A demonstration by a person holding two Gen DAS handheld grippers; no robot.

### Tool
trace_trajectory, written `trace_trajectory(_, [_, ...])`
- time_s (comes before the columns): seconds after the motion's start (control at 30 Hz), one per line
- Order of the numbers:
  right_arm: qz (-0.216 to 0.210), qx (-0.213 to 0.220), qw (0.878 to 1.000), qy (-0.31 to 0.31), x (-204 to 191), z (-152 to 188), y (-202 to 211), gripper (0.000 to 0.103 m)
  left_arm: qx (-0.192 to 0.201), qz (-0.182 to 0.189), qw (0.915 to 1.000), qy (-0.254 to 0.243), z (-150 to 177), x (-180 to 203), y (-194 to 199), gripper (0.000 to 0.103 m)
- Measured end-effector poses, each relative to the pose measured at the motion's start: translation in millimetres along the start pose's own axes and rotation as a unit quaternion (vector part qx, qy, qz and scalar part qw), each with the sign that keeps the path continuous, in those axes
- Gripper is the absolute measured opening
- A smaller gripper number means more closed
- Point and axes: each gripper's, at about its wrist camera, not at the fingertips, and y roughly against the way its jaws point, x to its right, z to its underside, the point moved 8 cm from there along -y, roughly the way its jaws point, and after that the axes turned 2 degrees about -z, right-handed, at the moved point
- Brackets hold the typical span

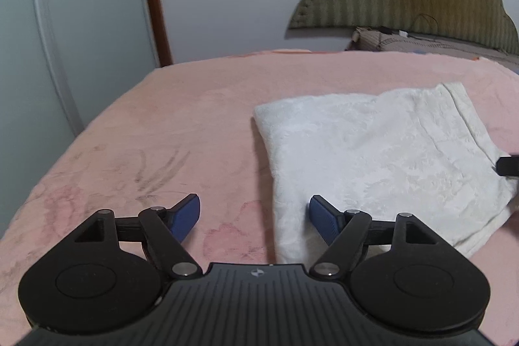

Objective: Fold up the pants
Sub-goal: 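Release the pants with the right gripper and pull both grippers back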

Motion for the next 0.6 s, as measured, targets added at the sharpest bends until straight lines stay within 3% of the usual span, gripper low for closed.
trace_trajectory(0.13, [0.01, 0.025, 1.0, 0.008, -2.5, 4.7, 21.5, 0.073, 0.011, -0.011, 0.9999, -0.006, 4.6, -4.6, 13.3, 0.079])
trace_trajectory(0.23, [0.006, 0.014, 1.0, 0.013, -4.1, 14.6, 20.2, 0.074, -0.003, -0.016, 0.9996, -0.021, 12.3, -2.2, 3.9, 0.082])
trace_trajectory(0.37, [0.023, 0.02, 0.999, -0.04, 11.8, 13.9, 24.8, 0.074, 0.009, -0.022, 0.9995, 0.019, 8.4, -8.1, 6.8, 0.082])
trace_trajectory(0.47, [0.039, 0.034, 0.998, -0.023, 8.2, 13.8, 41.1, 0.074, 0.007, -0.018, 0.9989, 0.043, 7.5, -11.3, 17.0, 0.082])
trace_trajectory(0.6, [0.015, 0.026, 0.999, -0.023, -6.2, 25.9, 54.0, 0.074, -0.005, 0.0, 0.9984, 0.056, 14.2, -5.5, 32.8, 0.083])
